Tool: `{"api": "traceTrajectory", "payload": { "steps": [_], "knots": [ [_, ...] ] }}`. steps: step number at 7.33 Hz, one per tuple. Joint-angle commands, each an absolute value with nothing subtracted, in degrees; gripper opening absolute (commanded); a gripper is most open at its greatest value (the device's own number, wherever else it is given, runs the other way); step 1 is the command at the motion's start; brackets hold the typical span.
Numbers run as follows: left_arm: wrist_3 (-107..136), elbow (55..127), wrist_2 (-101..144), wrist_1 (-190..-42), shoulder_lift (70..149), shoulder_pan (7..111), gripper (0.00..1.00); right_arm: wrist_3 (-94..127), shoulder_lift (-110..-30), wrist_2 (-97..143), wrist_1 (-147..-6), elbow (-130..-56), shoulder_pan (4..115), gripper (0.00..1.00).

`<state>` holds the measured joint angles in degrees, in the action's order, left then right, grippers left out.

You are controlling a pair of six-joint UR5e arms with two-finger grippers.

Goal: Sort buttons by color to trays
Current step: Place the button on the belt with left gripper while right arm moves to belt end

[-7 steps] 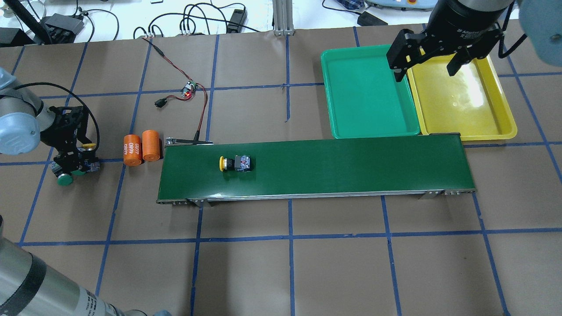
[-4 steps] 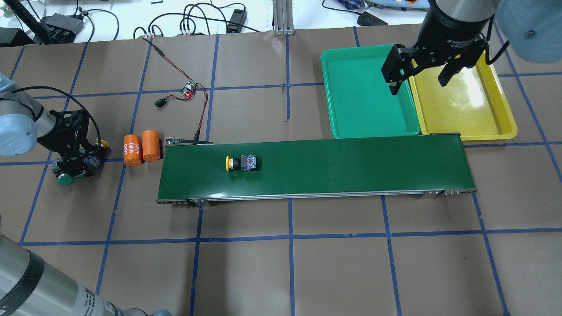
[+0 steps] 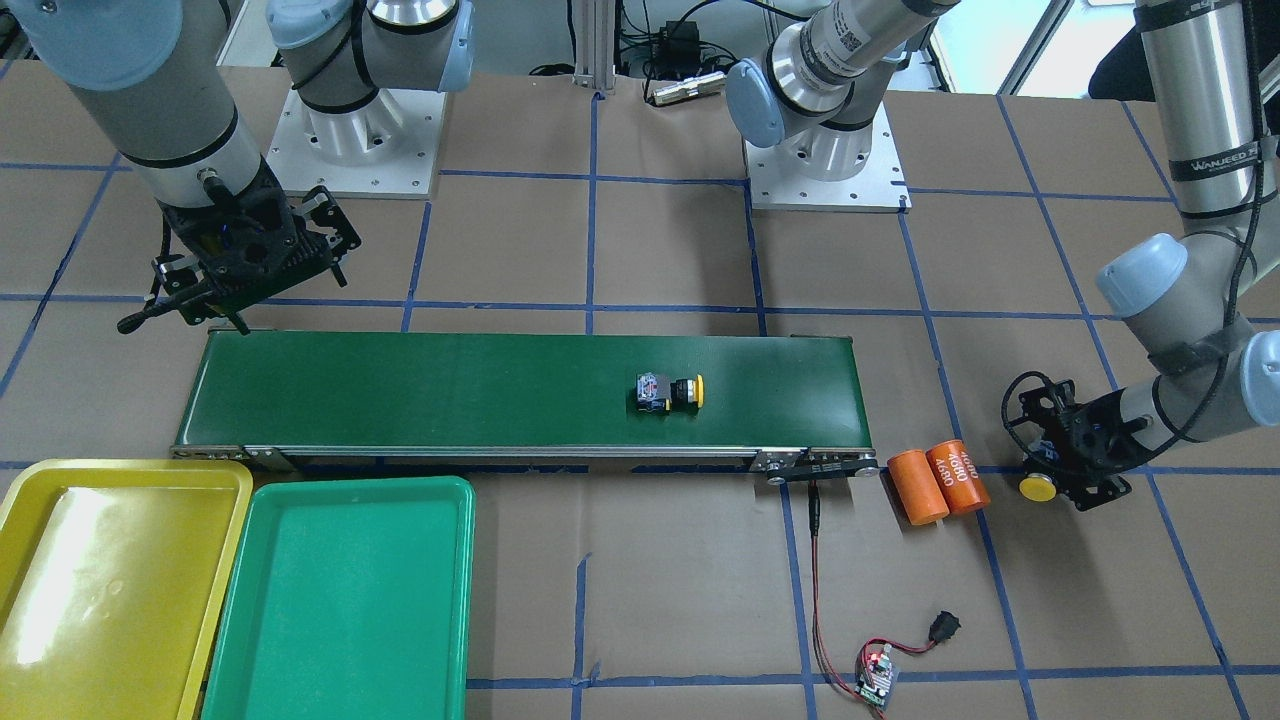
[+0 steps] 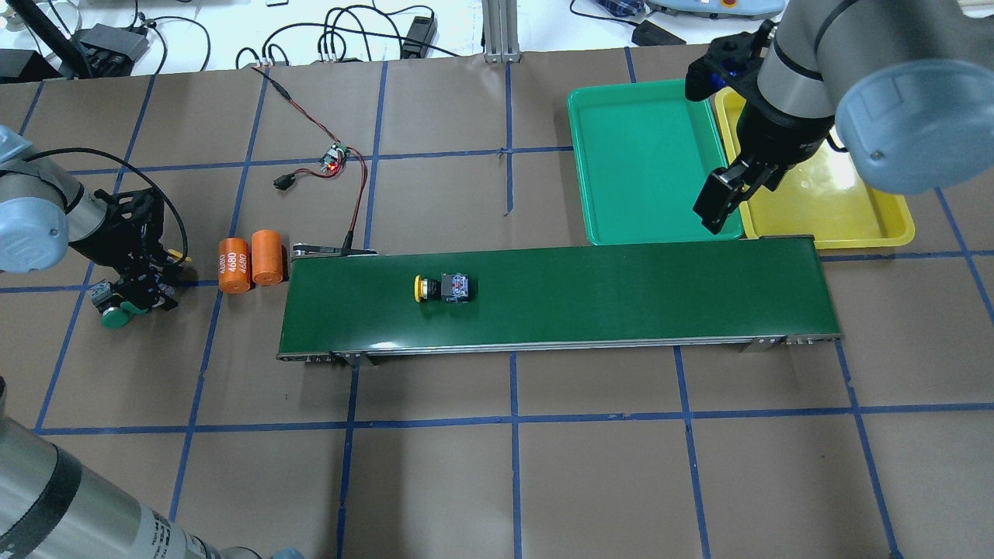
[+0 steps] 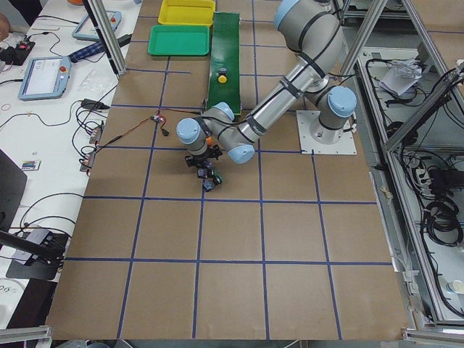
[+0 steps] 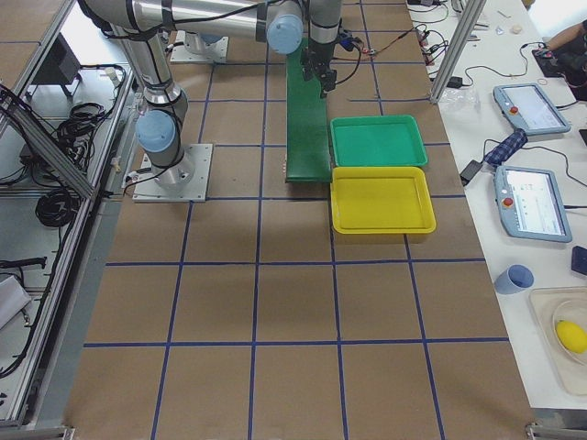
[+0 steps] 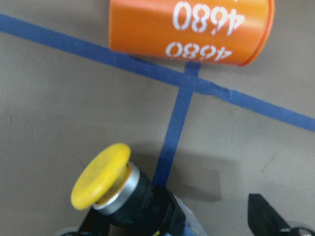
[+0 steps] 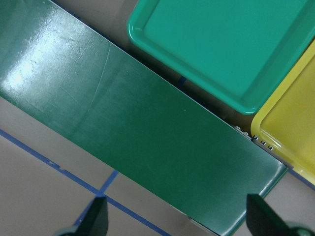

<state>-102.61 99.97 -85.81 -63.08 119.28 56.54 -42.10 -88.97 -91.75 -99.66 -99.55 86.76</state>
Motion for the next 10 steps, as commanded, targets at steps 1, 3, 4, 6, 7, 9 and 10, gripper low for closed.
{"api": "traceTrajectory", "payload": {
  "steps": [1,3,4,6,7,9,10],
  "knots": [
    [-100.29,100.19,-85.17,-63.02,119.62,56.60,0.91,-61.52,-91.66,-91.32,-107.29,-107.46,79.58,1.00],
    [-100.20,100.11,-85.17,-63.02,119.36,56.69,0.14,-81.38,-92.46,-88.87,-110.99,-110.82,73.85,1.00],
    [-100.02,100.46,-85.17,-63.10,118.49,56.86,0.00,-88.17,-92.63,-87.81,-111.79,-113.27,71.91,1.00],
    [-98.53,100.63,-85.86,-64.06,115.33,59.75,0.00,-99.90,-93.60,-86.66,-118.19,-118.36,72.24,0.98],
    [-98.53,100.98,-85.96,-66.25,112.62,60.90,0.00,-102.11,-93.86,-86.66,-118.21,-120.22,72.33,0.95],
    [-98.53,101.42,-85.96,-70.82,105.77,67.55,0.00,-103.27,-93.44,-86.66,-119.79,-121.20,72.77,1.00],
    [-98.44,101.77,-85.96,-72.06,103.21,71.59,0.00,-103.27,-93.34,-86.92,-120.23,-120.77,73.47,1.00]
  ]
}}
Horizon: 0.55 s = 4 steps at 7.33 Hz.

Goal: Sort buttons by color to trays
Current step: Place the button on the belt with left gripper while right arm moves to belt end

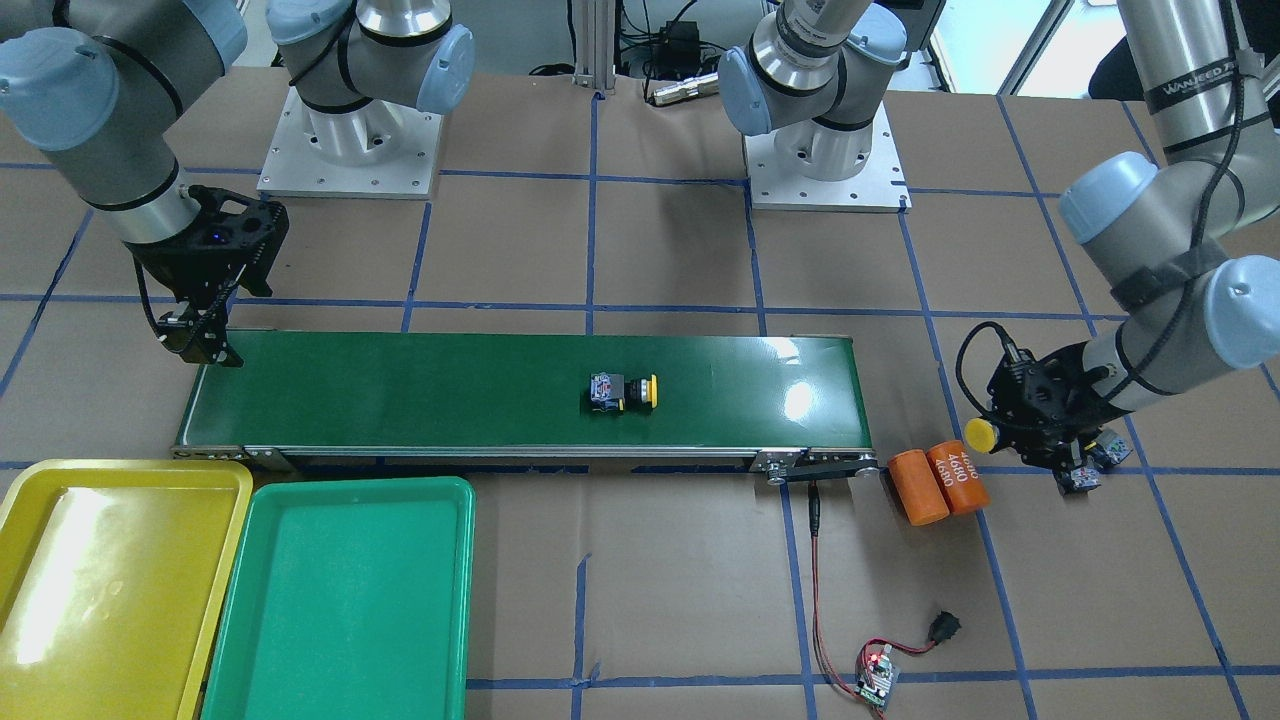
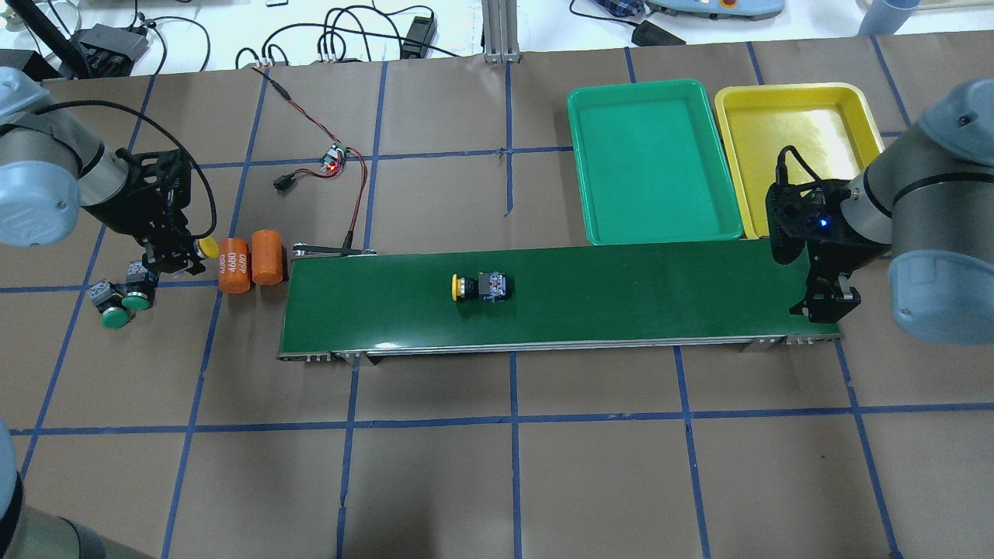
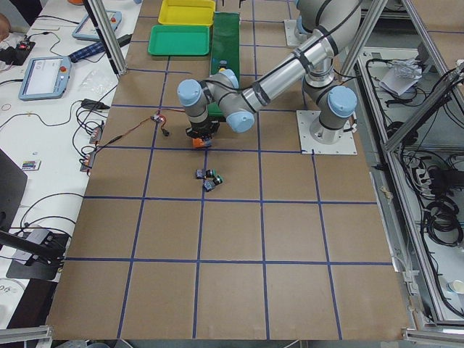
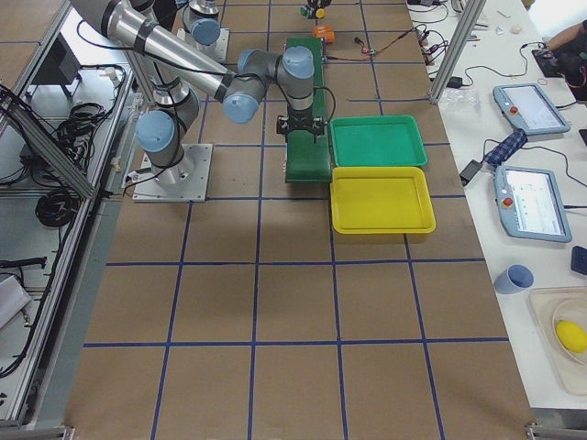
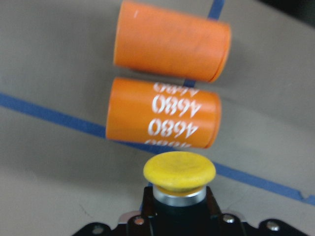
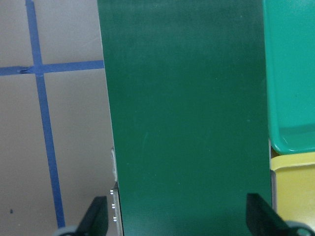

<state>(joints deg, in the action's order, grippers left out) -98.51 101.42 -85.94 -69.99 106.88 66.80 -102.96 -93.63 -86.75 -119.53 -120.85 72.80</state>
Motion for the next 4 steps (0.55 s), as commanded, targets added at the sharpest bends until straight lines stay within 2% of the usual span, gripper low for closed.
{"api": "traceTrajectory", "payload": {
  "steps": [1,4],
  "knots": [
    [-98.35,103.95,-86.13,-71.20,101.88,77.46,0.00,-103.27,-93.08,-86.92,-120.23,-121.11,74.00,1.00],
    [-94.59,111.16,-86.22,-63.66,99.68,85.86,0.00,-102.93,-87.90,-87.62,-125.22,-120.23,76.97,1.00]
  ]
}}
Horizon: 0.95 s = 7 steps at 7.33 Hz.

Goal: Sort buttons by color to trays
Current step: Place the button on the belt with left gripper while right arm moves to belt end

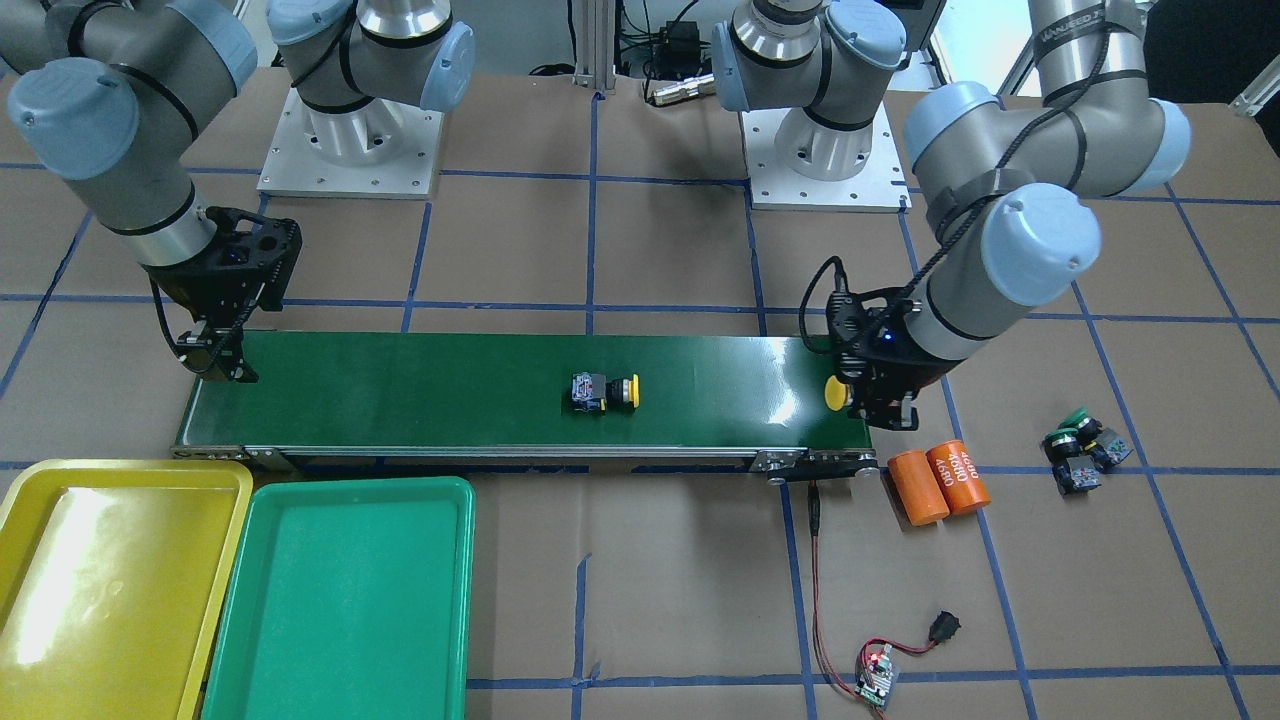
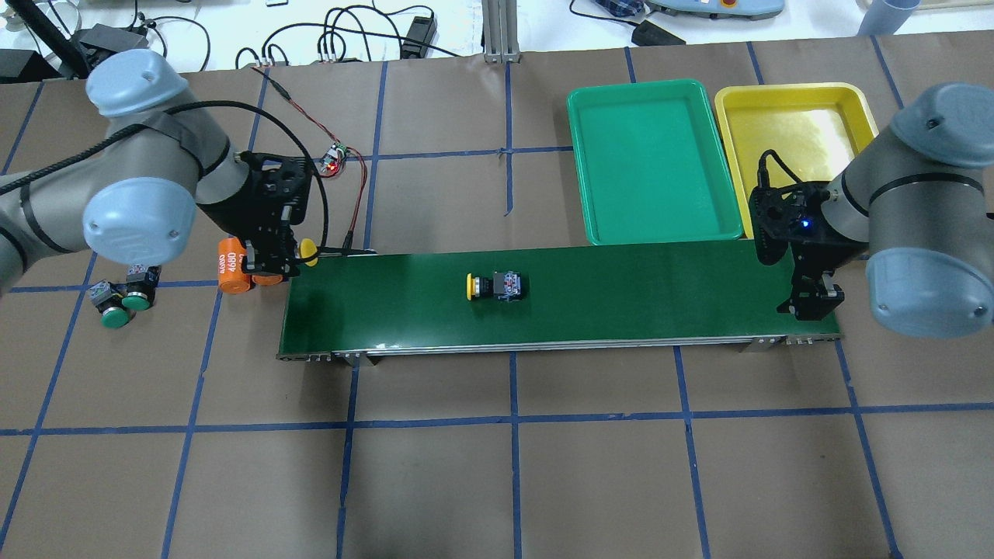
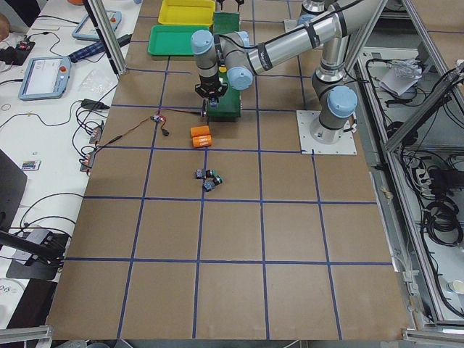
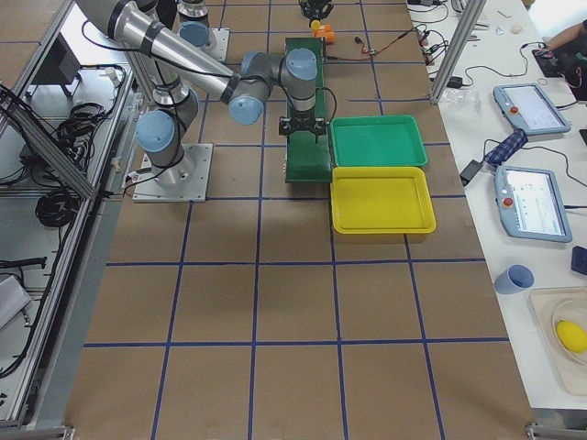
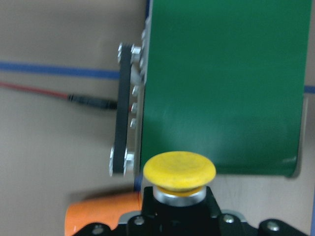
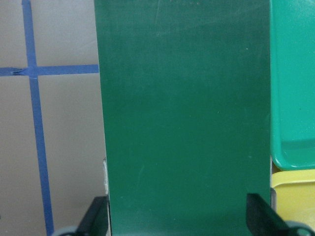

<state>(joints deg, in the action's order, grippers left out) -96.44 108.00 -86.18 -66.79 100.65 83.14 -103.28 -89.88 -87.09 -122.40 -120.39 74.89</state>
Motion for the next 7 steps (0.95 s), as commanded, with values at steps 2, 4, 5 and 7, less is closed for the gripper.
{"api": "traceTrajectory", "payload": {
  "steps": [2,4,5,7],
  "knots": [
    [-92.56,114.51,-86.31,-59.17,98.97,88.32,0.00,-102.56,-86.93,-87.37,-125.95,-119.97,79.10,1.00],
    [-90.79,116.10,-86.31,-59.06,98.18,88.51,1.00,-102.57,-86.48,-87.46,-125.95,-119.97,79.19,1.00],
    [-90.79,116.02,-86.13,-58.89,97.83,88.51,1.00,-102.57,-86.22,-87.36,-125.95,-119.97,79.19,0.99],
    [-90.88,112.61,-86.48,-59.23,96.42,87.29,1.00,-102.48,-85.96,-88.15,-125.95,-119.88,79.19,0.92]
  ]
}}
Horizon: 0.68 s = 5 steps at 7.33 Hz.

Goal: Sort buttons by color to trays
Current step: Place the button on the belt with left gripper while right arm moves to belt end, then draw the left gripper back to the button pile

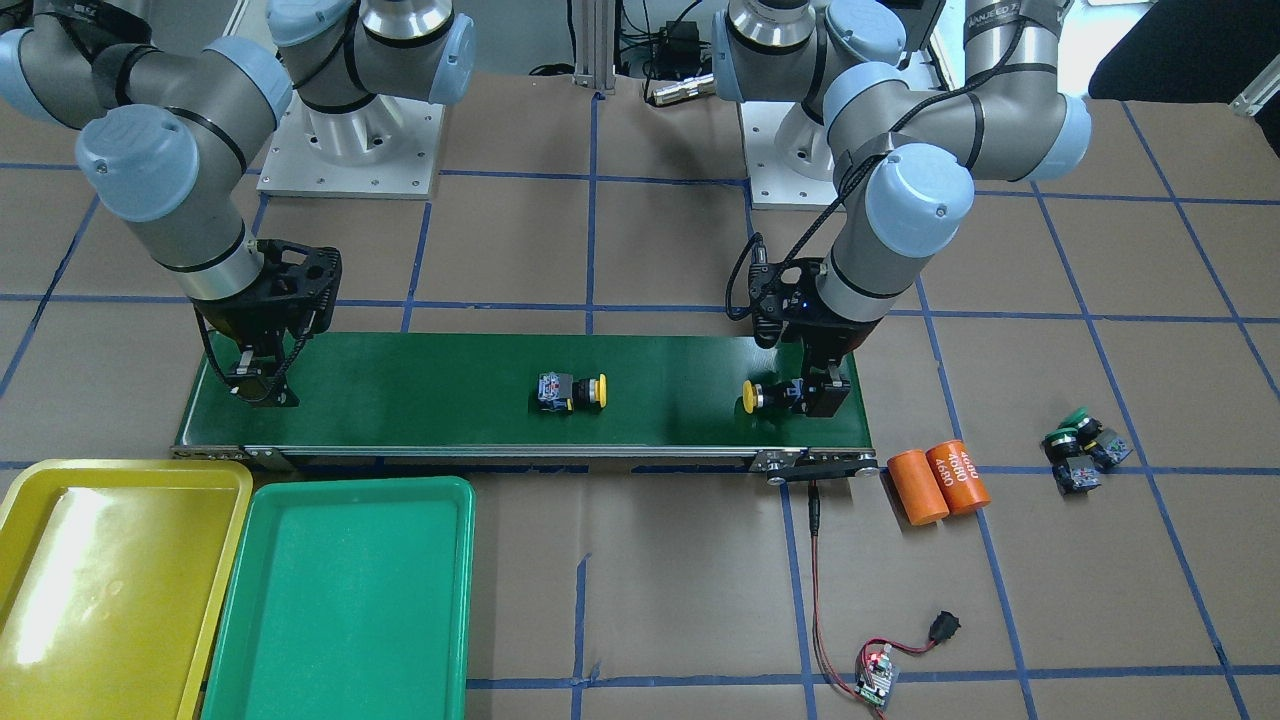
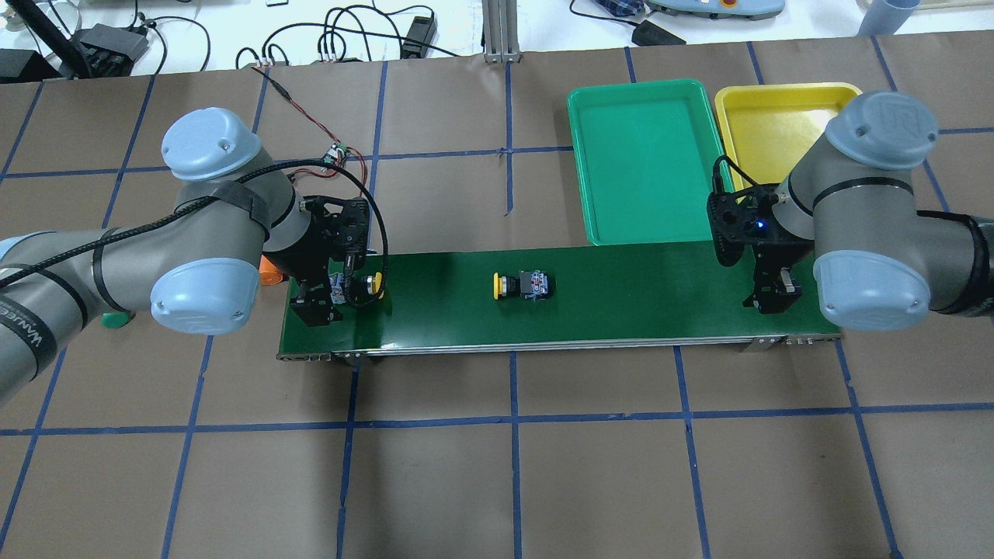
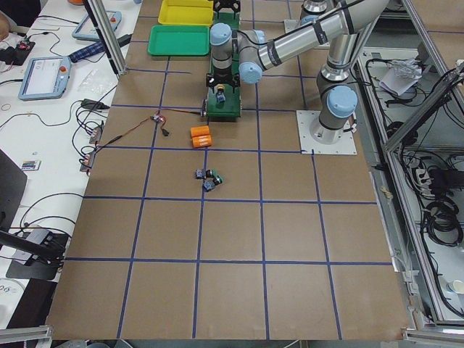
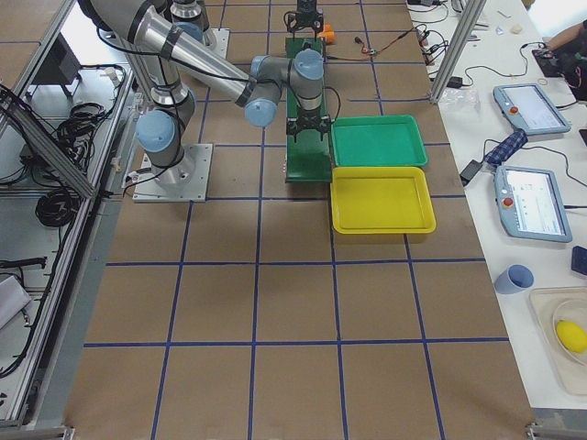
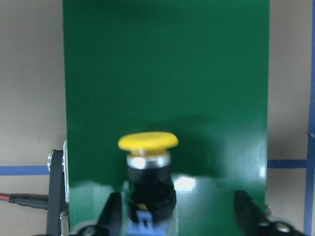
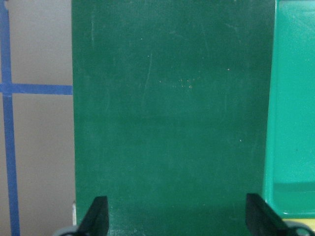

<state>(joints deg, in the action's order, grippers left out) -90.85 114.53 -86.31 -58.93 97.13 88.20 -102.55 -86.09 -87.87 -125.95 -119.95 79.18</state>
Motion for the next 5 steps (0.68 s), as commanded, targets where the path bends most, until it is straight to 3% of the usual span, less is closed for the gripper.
{"api": "traceTrajectory", "payload": {
  "steps": [1,2,5],
  "knots": [
    [-92.18,111.20,-86.57,-59.41,96.68,84.84,1.00,-102.65,-85.87,-88.15,-125.86,-119.88,79.19,0.89],
    [-92.98,110.75,-86.40,-59.15,97.64,78.11,1.00,-102.48,-85.87,-88.42,-125.86,-119.88,79.19,1.00],
    [-88.21,107.16,-86.40,-58.80,102.37,64.71,1.00,-102.48,-85.87,-88.51,-125.86,-119.79,79.19,1.00]
  ]
}}
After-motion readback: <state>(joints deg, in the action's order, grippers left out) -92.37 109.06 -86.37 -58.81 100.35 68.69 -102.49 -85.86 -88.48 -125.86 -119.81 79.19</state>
